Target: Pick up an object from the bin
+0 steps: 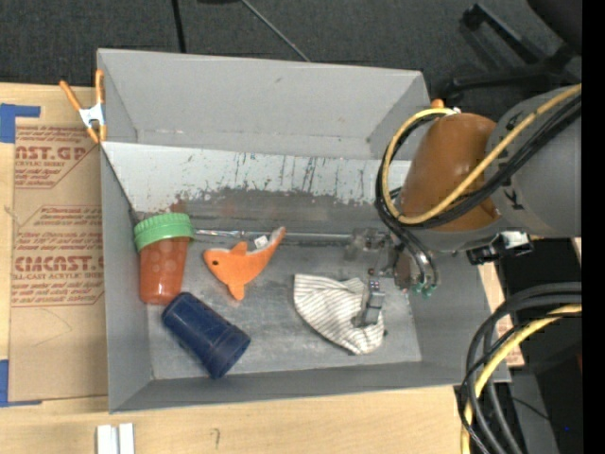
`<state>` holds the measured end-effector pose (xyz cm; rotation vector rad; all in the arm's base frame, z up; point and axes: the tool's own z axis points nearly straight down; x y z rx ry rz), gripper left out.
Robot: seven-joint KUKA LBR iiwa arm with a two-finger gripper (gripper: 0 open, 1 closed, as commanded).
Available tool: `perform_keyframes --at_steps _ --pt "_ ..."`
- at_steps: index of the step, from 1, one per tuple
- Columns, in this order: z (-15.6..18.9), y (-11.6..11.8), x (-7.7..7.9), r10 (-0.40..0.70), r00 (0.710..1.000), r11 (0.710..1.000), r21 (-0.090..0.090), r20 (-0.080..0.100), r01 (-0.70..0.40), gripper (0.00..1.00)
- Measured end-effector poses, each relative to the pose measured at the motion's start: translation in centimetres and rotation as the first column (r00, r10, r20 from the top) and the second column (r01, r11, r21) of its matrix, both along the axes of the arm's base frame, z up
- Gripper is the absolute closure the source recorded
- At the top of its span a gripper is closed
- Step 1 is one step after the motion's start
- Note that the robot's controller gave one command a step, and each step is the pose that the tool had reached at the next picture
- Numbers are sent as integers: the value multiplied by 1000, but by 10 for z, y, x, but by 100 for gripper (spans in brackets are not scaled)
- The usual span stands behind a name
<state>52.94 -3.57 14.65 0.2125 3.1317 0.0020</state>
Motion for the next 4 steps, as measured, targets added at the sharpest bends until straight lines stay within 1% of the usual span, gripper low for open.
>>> perform_keyframes --at_steps 1,2,4 --pt "-73 2 6 -35 999 999 0 -4 35 0" --pt "-77 9 -2 -230 973 973 -1 -2 230 100" --pt "-76 9 -2 -230 973 973 -1 -2 230 100"
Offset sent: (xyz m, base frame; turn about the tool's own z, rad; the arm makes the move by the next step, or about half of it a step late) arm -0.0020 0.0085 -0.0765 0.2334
